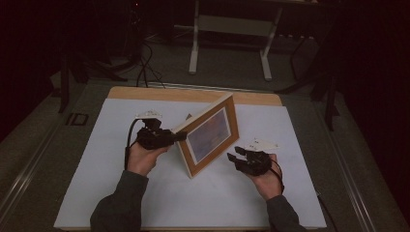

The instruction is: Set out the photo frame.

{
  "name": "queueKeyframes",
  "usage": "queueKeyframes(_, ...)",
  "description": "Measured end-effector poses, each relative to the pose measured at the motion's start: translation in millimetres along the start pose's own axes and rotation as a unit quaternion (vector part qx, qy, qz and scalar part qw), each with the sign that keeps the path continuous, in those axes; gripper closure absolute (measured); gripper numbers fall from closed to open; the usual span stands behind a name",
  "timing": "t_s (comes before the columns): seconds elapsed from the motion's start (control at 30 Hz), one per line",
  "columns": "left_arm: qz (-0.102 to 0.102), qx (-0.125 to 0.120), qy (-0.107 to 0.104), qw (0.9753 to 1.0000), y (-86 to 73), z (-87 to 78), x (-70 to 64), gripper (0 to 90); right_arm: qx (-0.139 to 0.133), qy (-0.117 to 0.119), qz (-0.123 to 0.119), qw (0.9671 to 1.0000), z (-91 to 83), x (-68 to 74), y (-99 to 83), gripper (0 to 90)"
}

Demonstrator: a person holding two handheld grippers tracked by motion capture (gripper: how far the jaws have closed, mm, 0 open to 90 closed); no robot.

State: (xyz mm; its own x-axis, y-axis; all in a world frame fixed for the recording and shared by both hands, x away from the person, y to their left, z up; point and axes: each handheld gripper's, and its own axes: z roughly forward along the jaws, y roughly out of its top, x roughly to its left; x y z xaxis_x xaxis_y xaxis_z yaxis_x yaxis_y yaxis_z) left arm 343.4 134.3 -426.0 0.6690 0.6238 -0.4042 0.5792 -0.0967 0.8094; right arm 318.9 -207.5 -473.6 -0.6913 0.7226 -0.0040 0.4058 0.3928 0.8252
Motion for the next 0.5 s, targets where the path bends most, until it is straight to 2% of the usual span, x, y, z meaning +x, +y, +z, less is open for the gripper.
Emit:
queueKeyframes(0.13, 0.008, 0.002, -0.009, 0.9999, -0.1, -0.6, 0.9, 71.4, -0.004, -0.005, 0.005, 1.0, -2.4, -3.1, 1.6, 56.1)
queueKeyframes(0.27, 0.024, 0.003, -0.023, 0.9995, -0.4, -0.6, 0.2, 71.4, -0.008, -0.009, 0.007, 0.9999, -4.5, -6.6, 5.1, 55.4)
queueKeyframes(0.5, 0.032, 0.005, -0.04, 0.9987, -0.7, -0.4, 1.3, 71.4, -0.014, -0.023, 0.013, 0.9996, -9.4, -14.8, 10.9, 54.6)
